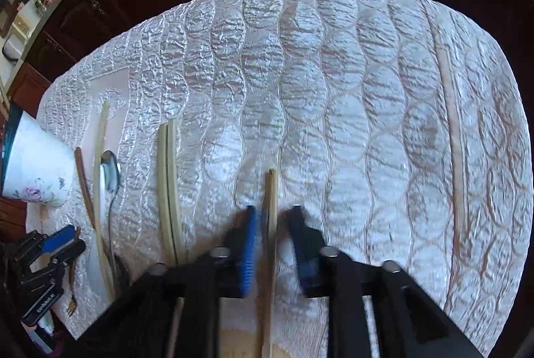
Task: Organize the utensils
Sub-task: 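Lift the chopstick and gold fork and carry them toward the cup, then insert the chopstick and fork into the cup and open both tools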
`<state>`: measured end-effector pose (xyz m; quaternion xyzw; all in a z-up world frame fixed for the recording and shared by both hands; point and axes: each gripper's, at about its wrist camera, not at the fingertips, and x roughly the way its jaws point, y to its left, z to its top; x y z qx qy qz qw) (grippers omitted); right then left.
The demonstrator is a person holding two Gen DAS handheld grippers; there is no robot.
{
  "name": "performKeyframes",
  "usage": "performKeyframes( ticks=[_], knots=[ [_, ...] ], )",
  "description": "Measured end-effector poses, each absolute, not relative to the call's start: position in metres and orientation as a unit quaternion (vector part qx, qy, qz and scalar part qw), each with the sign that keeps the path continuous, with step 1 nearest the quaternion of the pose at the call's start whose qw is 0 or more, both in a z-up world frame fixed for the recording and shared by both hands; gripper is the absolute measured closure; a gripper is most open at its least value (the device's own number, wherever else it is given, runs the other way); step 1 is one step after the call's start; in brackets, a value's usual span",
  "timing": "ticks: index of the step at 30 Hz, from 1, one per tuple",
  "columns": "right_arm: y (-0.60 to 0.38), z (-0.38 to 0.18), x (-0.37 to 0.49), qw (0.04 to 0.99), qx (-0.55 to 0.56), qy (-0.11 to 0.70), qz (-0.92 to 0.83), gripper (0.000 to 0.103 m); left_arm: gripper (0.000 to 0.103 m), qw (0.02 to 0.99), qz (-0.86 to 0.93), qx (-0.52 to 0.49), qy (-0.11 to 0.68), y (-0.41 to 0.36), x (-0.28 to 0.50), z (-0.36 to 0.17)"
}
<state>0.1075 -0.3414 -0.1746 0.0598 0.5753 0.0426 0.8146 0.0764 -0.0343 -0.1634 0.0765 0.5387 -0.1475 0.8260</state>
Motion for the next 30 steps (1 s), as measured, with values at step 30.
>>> performKeyframes(
  ticks=[30],
  knots=[
    [-0.279,0.015,0.000,0.905,0.046,0.389,0.165,0.098,0.099,0.891,-0.198,-0.051,0.406,0.062,0.004,0.008]
  ],
)
